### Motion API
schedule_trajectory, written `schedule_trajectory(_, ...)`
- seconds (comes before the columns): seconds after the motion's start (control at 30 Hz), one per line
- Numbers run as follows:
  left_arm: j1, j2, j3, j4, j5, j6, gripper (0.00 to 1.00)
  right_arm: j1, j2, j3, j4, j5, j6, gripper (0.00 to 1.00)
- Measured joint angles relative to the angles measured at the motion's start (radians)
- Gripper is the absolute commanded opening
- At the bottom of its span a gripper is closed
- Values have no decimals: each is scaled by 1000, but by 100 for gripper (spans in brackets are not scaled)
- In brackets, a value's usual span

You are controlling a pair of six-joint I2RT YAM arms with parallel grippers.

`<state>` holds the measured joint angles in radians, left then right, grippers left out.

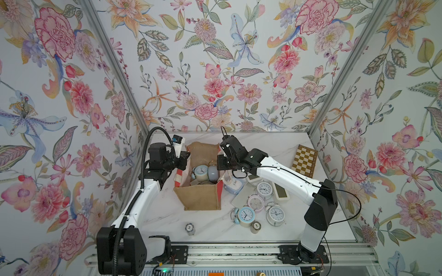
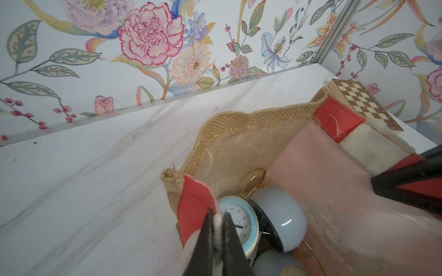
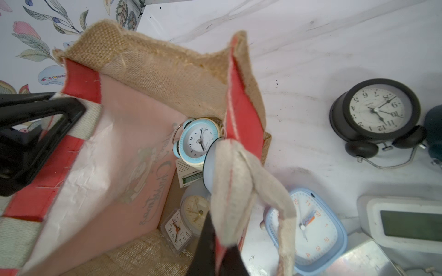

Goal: Put the alarm clock into the canvas bag
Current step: Adjust the canvas bag at the center of the board.

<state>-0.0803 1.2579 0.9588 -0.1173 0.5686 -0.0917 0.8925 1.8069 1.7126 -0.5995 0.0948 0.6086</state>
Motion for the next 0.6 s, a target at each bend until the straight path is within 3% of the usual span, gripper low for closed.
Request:
schedule_trajectory(0.23,-53,45,75,-56,-12,-49,4,-3,-4,-14,26,-30,10,0)
schedule_trajectory(0.4,-74,78,92,-58,-27,-58,12,-24,-4,-74,87,-60,39,4)
schedule_trajectory(0.43,-76,84,92,-55,-29,-58,16,-29,-4,-83,110,-79,48,7)
schedule_trajectory(0.5,-78,89,92,-50,-39,-51,22,-37,-4,-93,139,-109,63,28)
schedule_trajectory(0.6,-81,83,97,-43,-84,-43,37,-49,-5,-97,179,-143,74,40)
